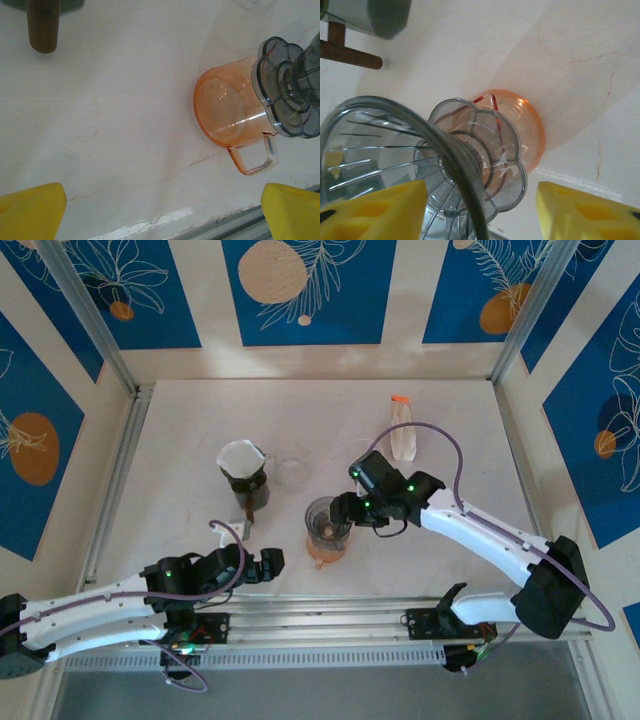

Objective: Place the coffee filter in the dripper

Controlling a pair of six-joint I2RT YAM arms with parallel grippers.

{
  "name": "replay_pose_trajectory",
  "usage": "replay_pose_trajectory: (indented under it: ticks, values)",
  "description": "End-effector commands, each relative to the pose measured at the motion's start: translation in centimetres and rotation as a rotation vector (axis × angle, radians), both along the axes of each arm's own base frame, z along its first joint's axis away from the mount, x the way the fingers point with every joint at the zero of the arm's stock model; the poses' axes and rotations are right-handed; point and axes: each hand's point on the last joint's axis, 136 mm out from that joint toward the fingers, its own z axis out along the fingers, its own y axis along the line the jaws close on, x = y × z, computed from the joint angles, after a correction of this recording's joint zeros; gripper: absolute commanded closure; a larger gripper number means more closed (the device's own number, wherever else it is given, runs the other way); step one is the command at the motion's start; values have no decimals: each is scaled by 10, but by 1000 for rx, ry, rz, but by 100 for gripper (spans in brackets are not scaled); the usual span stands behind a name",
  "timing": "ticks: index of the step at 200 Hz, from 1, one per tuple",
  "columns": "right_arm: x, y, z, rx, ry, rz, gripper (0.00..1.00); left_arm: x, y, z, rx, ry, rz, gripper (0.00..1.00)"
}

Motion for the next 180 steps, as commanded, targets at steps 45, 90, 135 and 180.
replay_pose_trajectory:
  ticks: [45, 90, 135, 180]
  values:
    - [16, -39, 59, -18, -229, -107, 32, 3, 1, -3, -19, -18, 15, 0]
    - [51, -69, 82, -43, -360, -201, 33, 2, -3, -10, -37, -16, 8, 0]
    - [104, -104, 64, -132, -353, -280, 34, 1, -5, -12, -28, -4, 3, 0]
    - [151, -147, 44, -270, -346, -363, 38, -1, -5, -21, -40, 15, 5, 0]
